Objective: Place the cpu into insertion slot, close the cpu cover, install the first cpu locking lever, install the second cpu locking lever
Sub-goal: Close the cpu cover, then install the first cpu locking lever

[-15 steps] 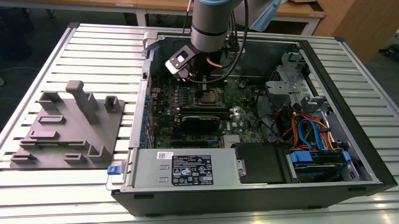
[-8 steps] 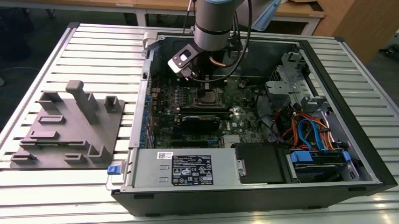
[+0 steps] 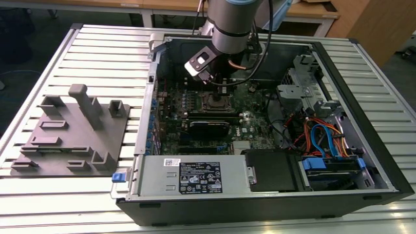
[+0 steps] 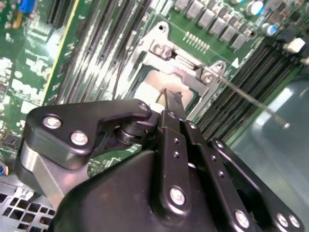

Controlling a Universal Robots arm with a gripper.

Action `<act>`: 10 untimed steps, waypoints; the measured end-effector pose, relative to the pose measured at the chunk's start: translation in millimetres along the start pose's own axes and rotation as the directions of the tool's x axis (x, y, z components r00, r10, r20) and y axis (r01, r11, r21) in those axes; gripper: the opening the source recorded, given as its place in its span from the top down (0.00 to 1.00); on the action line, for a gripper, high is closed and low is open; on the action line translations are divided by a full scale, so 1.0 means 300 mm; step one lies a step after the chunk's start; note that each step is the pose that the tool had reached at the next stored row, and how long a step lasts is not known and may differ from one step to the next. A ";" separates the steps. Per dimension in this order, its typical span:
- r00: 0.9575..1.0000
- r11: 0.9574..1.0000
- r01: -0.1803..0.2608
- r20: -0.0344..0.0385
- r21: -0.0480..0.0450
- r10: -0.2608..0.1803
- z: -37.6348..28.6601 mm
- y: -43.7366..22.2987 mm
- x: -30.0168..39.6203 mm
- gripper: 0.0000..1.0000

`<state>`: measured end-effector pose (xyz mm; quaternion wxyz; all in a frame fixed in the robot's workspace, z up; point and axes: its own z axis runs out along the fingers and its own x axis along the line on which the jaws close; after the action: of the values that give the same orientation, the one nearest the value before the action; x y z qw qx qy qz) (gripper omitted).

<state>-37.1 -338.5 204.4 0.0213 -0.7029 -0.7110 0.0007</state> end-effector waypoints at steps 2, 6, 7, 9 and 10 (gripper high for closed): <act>1.000 1.000 0.000 0.000 0.000 0.000 0.000 0.001 0.000 0.90; 1.000 1.000 0.000 0.000 0.000 0.000 0.000 0.002 0.000 0.90; 1.000 1.000 0.000 0.000 0.000 0.000 0.000 0.002 0.000 0.90; 1.000 1.000 0.000 0.000 0.000 0.000 -0.001 0.002 0.000 0.90; 1.000 1.000 0.000 0.000 0.000 0.000 -0.002 0.002 0.000 0.90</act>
<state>-36.4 -338.5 204.8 0.0214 -0.7029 -0.7110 0.0008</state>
